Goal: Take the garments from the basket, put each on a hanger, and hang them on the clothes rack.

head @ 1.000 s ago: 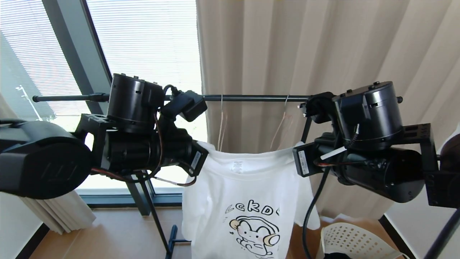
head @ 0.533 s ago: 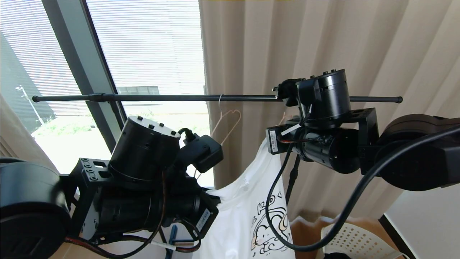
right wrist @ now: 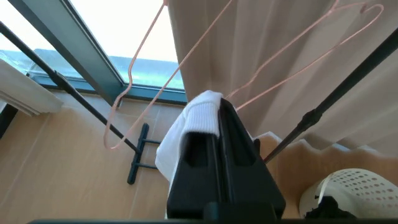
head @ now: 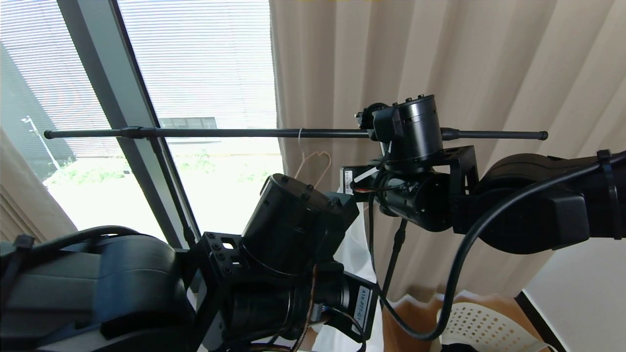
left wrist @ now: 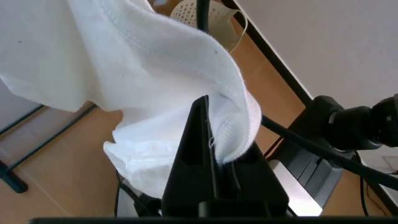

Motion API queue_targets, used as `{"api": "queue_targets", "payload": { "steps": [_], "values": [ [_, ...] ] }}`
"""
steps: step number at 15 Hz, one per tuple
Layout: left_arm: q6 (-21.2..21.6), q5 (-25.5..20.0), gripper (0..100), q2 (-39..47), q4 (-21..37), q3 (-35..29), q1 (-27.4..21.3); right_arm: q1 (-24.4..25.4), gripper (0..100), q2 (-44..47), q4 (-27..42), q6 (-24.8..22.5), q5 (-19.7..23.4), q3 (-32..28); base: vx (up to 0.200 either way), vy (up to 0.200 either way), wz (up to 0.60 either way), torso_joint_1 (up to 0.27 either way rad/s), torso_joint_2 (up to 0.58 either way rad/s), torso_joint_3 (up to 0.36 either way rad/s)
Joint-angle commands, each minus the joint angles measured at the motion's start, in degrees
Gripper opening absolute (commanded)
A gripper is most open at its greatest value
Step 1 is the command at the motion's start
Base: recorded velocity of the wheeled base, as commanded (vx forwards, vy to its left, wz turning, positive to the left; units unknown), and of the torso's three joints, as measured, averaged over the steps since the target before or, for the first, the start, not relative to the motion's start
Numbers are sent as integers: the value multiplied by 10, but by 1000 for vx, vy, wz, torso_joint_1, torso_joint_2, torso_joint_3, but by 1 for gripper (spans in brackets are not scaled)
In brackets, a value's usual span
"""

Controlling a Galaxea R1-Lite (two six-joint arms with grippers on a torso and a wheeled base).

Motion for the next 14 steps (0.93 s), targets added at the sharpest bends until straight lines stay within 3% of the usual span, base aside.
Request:
{"api": "queue_targets", "payload": {
  "steps": [1,4,6,11,12,14],
  "values": [
    [-13,5,0,25,-1,-11,-11,2,0,-2,1,10,1,1,0,0,0,0,0,0],
    [-10,31,0,22,3,-6,-9,-9,0,-9,4,20,-2,5,0,0,0,0,0,0],
    [17,48,0,2,8,15,-2,-25,0,-37,4,19,0,26,0,0,0,0,0,0],
    [78,55,0,-19,4,39,90,-75,0,-112,8,-2,-2,110,0,0,0,0,0,0],
    [103,56,0,-5,0,23,121,-85,0,-137,3,-29,-3,142,0,0,0,0,0,0],
    [111,56,0,31,0,-24,143,-87,0,-155,7,-38,-5,161,0,0,0,0,0,0]
  ]
}}
